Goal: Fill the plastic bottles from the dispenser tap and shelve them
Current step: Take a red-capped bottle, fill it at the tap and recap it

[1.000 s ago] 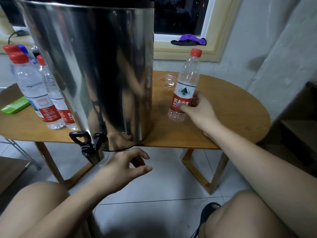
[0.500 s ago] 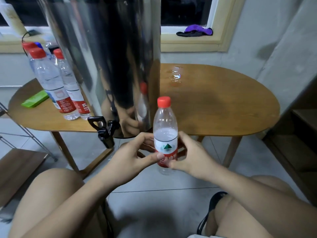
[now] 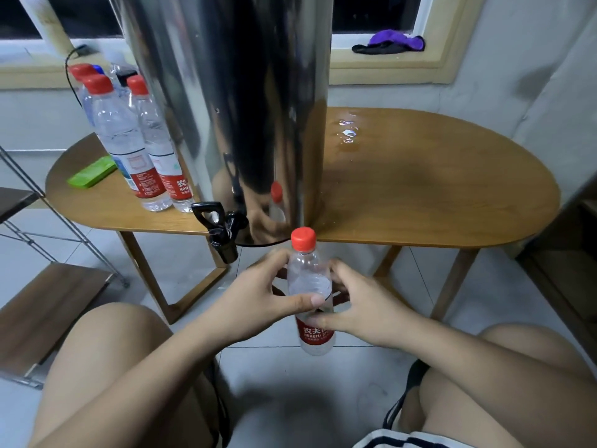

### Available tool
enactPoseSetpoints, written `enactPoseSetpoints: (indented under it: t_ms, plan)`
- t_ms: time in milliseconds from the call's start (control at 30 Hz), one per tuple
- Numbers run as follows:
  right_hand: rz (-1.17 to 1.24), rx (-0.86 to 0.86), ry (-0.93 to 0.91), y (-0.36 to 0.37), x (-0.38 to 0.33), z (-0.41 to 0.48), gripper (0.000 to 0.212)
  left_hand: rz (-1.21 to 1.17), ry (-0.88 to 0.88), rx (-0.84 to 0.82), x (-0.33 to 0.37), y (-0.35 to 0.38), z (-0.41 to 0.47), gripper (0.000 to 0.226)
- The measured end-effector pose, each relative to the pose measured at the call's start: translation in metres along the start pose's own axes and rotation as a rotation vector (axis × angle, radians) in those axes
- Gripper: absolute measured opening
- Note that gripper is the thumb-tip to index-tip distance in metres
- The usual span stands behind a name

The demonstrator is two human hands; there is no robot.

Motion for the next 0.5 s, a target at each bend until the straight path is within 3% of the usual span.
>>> enactPoseSetpoints:
  t_ms: [133,300,500]
  plan:
    - [-0.164,-0.078,-0.001,0.002,0.007,0.002,0.051,-0.039,0.011,0.085,-0.003,-0.014,-0.004,0.049]
    - [-0.286,-0.139,0.003,0.004,0.02,0.005,0.06,0.002,0.026,0.1,-0.01,-0.02,-0.009,0.031]
    - [-0.381,-0.112,-0.025,0.0,0.026,0.007,0.074,0.18,0.01,0.179,-0.021,-0.029,-0.015,0.037]
Point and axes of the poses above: each hand's wrist, its own z-axis towards the middle knuckle, its own y-axis out of the palm, x = y × z, the point moved 6 cm from there along z, towards the middle knuckle
